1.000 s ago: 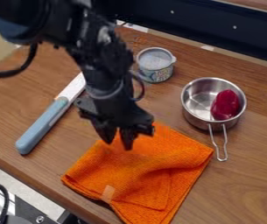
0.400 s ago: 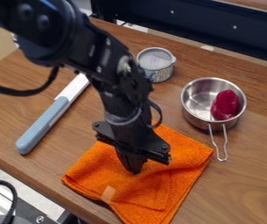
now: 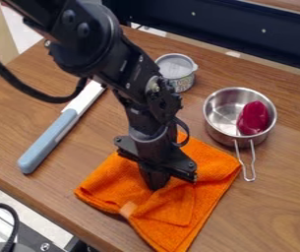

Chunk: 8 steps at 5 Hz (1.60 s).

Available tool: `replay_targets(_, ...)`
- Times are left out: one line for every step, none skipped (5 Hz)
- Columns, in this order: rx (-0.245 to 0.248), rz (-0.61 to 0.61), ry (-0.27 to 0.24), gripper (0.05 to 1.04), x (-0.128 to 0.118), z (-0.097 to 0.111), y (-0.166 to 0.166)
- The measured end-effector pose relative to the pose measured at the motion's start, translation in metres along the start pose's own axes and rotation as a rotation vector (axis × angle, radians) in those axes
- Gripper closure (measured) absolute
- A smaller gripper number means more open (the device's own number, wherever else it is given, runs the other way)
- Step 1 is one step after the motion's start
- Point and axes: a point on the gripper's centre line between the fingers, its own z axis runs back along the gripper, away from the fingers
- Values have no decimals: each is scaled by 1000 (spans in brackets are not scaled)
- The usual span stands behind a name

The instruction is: Move the orange cloth to the bottom right of the table

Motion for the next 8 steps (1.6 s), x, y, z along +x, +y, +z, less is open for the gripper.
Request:
replay_targets(21, 16, -18, 1031, 12, -1, 13)
replay_targets(48, -17, -28, 1031, 16, -1, 29)
replay_targets(48, -8, -26, 1031, 13, 0, 44)
replay_targets(44, 8, -16, 1031, 9, 1, 50)
replay_targets(30, 36, -16, 1031, 4, 1, 49)
replay_targets(16, 64, -13, 1031, -3, 2, 46)
replay_targets(-11, 34, 3, 1031, -21, 5, 27)
replay_targets(-31, -7, 8, 1031, -29, 5, 6)
